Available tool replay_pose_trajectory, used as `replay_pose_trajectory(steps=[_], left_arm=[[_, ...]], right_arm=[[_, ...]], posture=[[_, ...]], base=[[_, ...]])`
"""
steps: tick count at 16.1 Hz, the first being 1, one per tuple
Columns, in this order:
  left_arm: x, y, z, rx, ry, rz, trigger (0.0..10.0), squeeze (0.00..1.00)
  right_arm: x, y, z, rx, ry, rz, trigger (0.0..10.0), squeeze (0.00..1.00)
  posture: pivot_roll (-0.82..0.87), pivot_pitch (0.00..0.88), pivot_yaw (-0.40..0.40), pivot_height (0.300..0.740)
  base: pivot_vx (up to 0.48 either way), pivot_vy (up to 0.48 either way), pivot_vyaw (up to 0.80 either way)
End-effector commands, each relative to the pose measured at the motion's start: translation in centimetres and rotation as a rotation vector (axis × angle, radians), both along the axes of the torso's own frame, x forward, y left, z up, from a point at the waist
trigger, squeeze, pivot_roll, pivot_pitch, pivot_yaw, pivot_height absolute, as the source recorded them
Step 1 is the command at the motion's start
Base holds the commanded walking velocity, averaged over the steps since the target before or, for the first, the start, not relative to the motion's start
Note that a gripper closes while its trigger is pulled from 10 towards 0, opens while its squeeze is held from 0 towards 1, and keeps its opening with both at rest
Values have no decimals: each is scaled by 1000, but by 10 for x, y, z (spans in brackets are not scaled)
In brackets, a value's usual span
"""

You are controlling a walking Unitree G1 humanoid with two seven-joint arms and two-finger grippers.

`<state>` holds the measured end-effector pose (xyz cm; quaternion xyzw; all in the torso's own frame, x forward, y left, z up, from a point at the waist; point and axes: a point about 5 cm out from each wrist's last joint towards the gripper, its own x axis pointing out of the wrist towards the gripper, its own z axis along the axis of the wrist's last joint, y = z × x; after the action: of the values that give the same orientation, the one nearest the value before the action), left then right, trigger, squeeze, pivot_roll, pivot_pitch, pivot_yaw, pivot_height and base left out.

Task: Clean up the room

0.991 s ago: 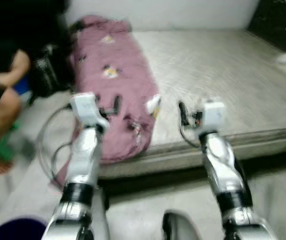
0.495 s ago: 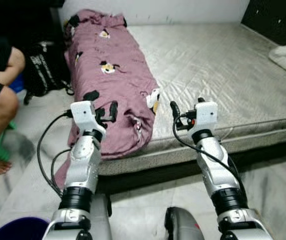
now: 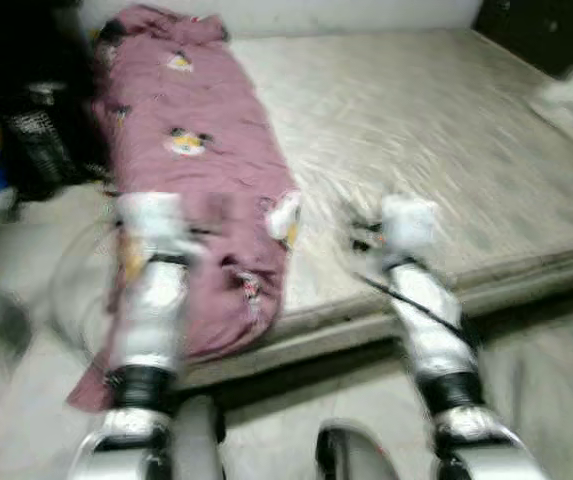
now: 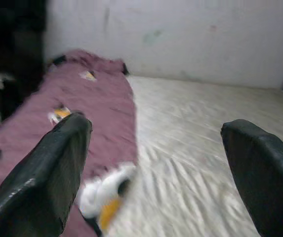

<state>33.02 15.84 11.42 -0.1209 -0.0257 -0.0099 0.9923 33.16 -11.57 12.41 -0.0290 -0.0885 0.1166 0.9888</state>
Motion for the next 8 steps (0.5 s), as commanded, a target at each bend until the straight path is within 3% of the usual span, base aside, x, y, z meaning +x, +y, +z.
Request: replay_pose_trajectory(steps=[1, 5, 8], left_arm=[[2, -22, 1, -19, 11, -57, 10000, 0], [3, -22, 0, -19, 18, -55, 10000, 0], [4, -22, 1, -17, 17, -55, 10000, 0]], right_arm=[[-2, -21, -7, -16, 24, -59, 10000, 0], [-1, -22, -7, -23, 24, -57, 10000, 0], [-3, -17, -6, -96, -1, -29, 10000, 0]], posture=[[-72, 0, -30, 631], [-71, 0, -30, 631], [-71, 0, -30, 631]], base=[[0, 0, 0], [0, 0, 0], [0, 0, 800]])
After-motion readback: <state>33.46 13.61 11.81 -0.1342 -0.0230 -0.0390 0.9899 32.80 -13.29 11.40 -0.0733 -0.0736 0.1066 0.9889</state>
